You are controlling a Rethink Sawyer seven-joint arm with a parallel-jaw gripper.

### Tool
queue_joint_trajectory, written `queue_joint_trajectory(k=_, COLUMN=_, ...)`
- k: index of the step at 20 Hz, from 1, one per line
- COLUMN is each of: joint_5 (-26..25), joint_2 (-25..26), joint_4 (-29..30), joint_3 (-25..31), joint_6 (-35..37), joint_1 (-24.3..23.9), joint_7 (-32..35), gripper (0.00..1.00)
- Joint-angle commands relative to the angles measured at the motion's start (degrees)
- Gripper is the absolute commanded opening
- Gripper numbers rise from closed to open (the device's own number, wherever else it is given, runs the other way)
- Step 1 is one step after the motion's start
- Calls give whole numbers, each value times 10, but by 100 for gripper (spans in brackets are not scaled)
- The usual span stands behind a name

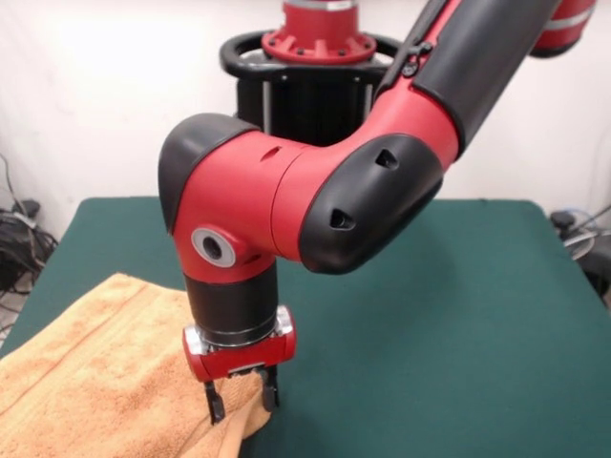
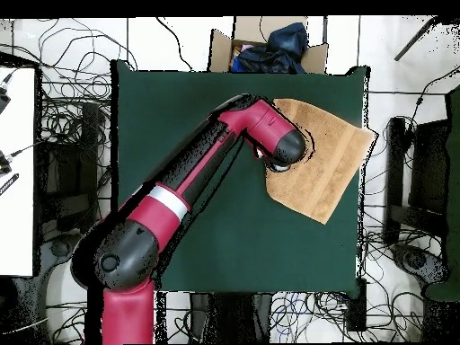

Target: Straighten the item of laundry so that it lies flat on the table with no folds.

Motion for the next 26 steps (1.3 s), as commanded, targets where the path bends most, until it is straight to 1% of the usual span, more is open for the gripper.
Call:
queue_joint_trajectory(k=1, joint_5=62, joint_2=4, joint_4=-59, joint_3=72, joint_6=52, joint_1=-6, joint_7=119, gripper=100)
queue_joint_trajectory(k=3, joint_5=59, joint_2=6, joint_4=-62, joint_3=68, joint_6=51, joint_1=-6, joint_7=129, gripper=100)
queue_joint_trajectory(k=14, joint_5=49, joint_2=22, joint_4=-64, joint_3=66, joint_6=46, joint_1=-4, joint_7=122, gripper=100)
queue_joint_trajectory(k=17, joint_5=44, joint_2=24, joint_4=-67, joint_3=63, joint_6=40, joint_1=-4, joint_7=113, gripper=100)
queue_joint_trajectory(k=22, joint_5=48, joint_2=20, joint_4=-64, joint_3=69, joint_6=40, joint_1=-4, joint_7=102, gripper=100)
queue_joint_trajectory(k=23, joint_5=48, joint_2=21, joint_4=-65, joint_3=69, joint_6=39, joint_1=-4, joint_7=101, gripper=0)
queue_joint_trajectory(k=26, joint_5=48, joint_2=20, joint_4=-66, joint_3=68, joint_6=41, joint_1=-5, joint_7=100, gripper=0)
